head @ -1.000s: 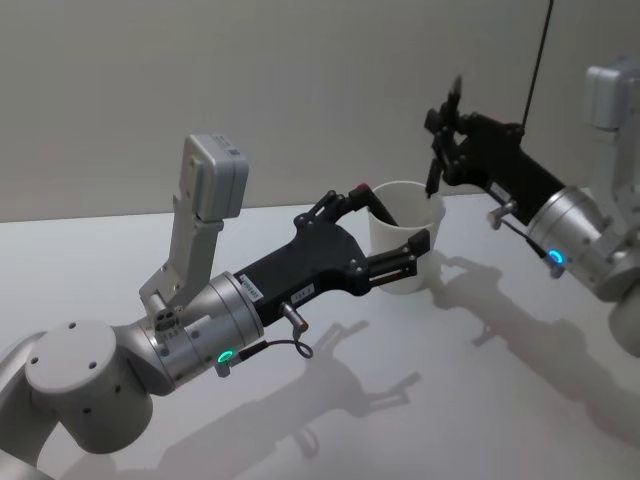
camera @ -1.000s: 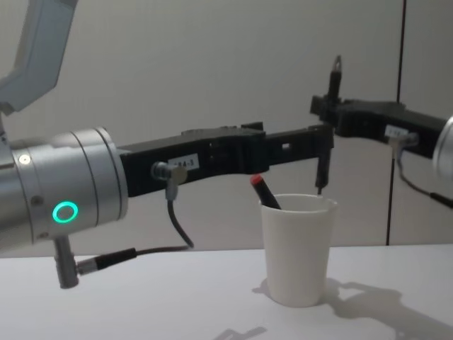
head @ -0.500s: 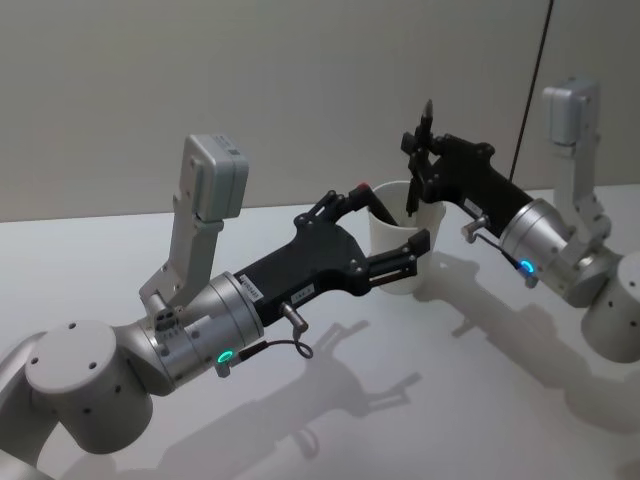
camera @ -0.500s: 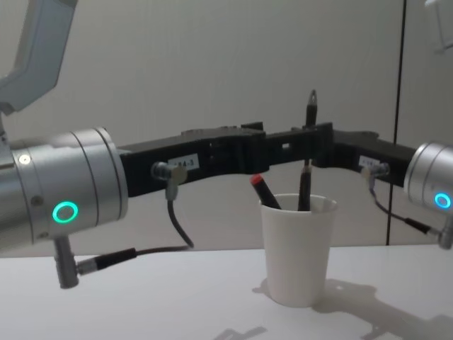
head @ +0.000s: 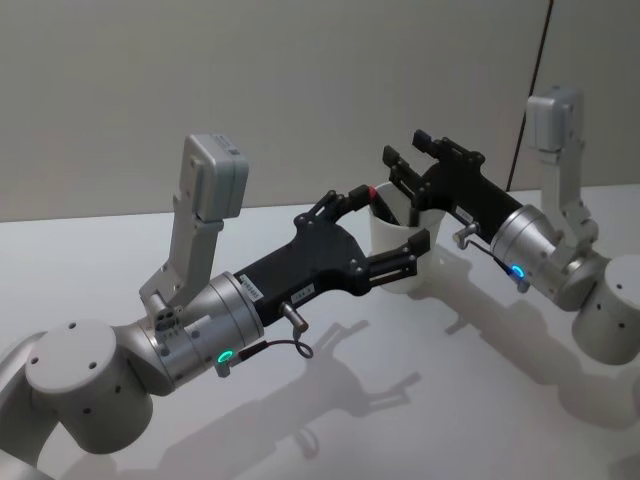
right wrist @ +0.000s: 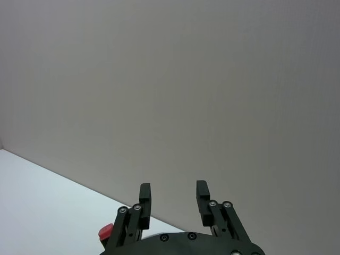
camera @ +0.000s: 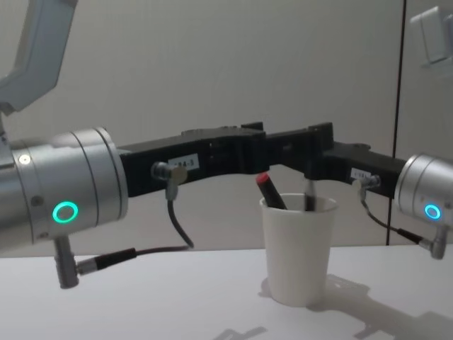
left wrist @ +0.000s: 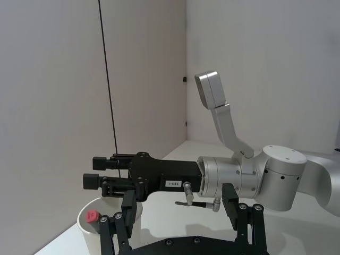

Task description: Place the pen into the pen holder.

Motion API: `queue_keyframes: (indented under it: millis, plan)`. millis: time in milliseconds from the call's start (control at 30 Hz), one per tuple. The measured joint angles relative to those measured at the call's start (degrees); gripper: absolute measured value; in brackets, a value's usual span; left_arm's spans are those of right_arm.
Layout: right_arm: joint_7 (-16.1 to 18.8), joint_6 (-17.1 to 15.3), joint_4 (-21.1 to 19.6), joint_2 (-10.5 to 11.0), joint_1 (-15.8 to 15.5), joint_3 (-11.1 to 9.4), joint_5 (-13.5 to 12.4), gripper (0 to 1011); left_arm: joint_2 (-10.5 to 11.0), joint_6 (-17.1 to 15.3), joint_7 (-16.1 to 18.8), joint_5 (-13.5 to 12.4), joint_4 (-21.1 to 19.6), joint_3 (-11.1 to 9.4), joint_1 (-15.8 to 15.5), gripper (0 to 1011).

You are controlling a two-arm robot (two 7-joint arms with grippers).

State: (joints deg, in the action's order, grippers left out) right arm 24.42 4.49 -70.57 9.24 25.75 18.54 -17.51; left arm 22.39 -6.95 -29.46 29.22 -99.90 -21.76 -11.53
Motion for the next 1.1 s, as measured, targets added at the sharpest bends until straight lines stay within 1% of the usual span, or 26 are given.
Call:
queue_keyframes:
  millis: [167,200,233,333,367,400,433,467,533,567,833,1100]
  plan:
    - [0.0,0.0,0.3,-0.1,0.1,0.1,0.1,642,0.0,0.0,0.0,0.0,0.0,0.0,0.0,1001]
    - [0.0,0.0,0.4,-0.1,0.1,0.1,0.1,701,0.0,0.0,0.0,0.0,0.0,0.0,0.0,1001]
    - [0.0,0.0,0.5,-0.2,0.2,0.1,0.1,701,0.0,0.0,0.0,0.0,0.0,0.0,0.0,1001]
    - [0.1,0.1,0.5,-0.2,0.2,0.1,0.1,790,0.0,0.0,0.0,0.0,0.0,0.0,0.0,1001]
    - [0.1,0.1,0.5,-0.2,0.2,0.1,0.1,835,0.0,0.0,0.0,0.0,0.0,0.0,0.0,1001]
    - [0.1,0.1,0.5,-0.2,0.2,0.1,0.0,851,0.0,0.0,0.0,0.0,0.0,0.0,0.0,1001]
    - [0.1,0.1,0.3,-0.1,0.1,0.1,-0.2,906,0.0,0.0,0.0,0.0,0.0,0.0,0.0,1001]
    - [0.1,0.1,0.3,-0.1,0.1,0.1,-0.2,906,0.0,0.0,0.0,0.0,0.0,0.0,0.0,1001]
    - [0.0,-0.1,-0.2,0.0,-0.1,-0.1,-0.7,953,0.0,0.0,0.0,0.0,0.0,0.0,0.0,1001]
    - [0.0,-0.2,-0.6,0.2,-0.2,-0.2,-1.1,999,0.0,0.0,0.0,0.0,0.0,0.0,0.0,1001]
    - [-1.2,-1.1,-3.3,1.2,-1.5,-1.1,-3.4,1001,0.0,0.0,0.0,0.0,0.0,0.0,0.0,1001]
    - [-3.4,-2.2,-7.1,2.8,-3.5,-2.2,-5.4,1001,0.0,0.0,0.0,0.0,0.0,0.0,0.0,1001]
